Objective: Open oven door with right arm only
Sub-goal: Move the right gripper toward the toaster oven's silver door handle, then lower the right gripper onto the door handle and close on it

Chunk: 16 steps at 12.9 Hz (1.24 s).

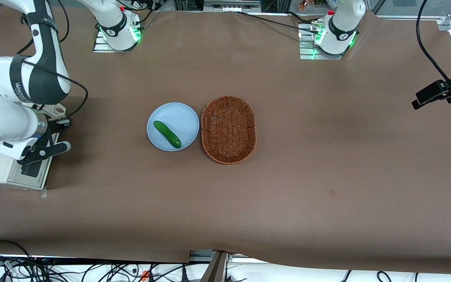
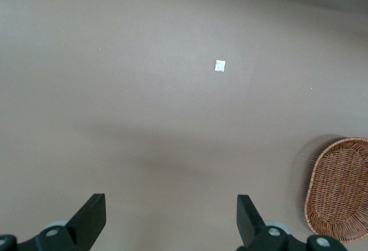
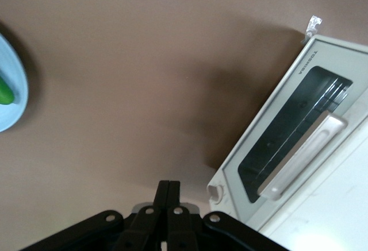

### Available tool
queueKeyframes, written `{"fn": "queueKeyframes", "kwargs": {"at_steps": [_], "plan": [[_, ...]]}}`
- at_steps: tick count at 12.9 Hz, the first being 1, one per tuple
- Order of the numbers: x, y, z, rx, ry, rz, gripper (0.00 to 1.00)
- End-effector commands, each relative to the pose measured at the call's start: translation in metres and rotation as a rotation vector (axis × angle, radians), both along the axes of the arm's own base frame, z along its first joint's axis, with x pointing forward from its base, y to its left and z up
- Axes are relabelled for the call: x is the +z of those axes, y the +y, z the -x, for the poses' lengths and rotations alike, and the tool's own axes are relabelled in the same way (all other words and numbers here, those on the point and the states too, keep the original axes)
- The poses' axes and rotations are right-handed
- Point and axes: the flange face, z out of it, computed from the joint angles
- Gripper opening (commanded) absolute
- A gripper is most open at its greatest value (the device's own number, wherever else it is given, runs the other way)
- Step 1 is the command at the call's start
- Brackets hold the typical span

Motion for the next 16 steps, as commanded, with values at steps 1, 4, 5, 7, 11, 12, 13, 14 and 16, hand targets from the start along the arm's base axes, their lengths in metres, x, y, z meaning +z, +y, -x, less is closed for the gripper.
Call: {"fn": "queueKeyframes", "kwargs": {"at_steps": [1, 4, 5, 7, 11, 12, 13, 14, 16], "plan": [[-0.017, -0.029, -0.007, 0.047, 0.011, 0.022, 0.00], [-0.028, -0.049, -0.009, 0.057, 0.033, 0.043, 0.00], [-0.029, -0.060, -0.009, 0.062, 0.039, 0.042, 0.00], [-0.033, -0.077, -0.009, 0.085, 0.049, 0.029, 0.00], [-0.037, -0.098, -0.009, 0.111, 0.063, 0.047, 0.00], [-0.037, -0.105, -0.010, 0.116, 0.059, 0.052, 0.00], [-0.041, -0.111, -0.010, 0.121, 0.061, 0.050, 0.00], [-0.044, -0.113, -0.011, 0.127, 0.062, 0.048, 0.00], [-0.045, -0.113, -0.012, 0.129, 0.061, 0.051, 0.00]]}}
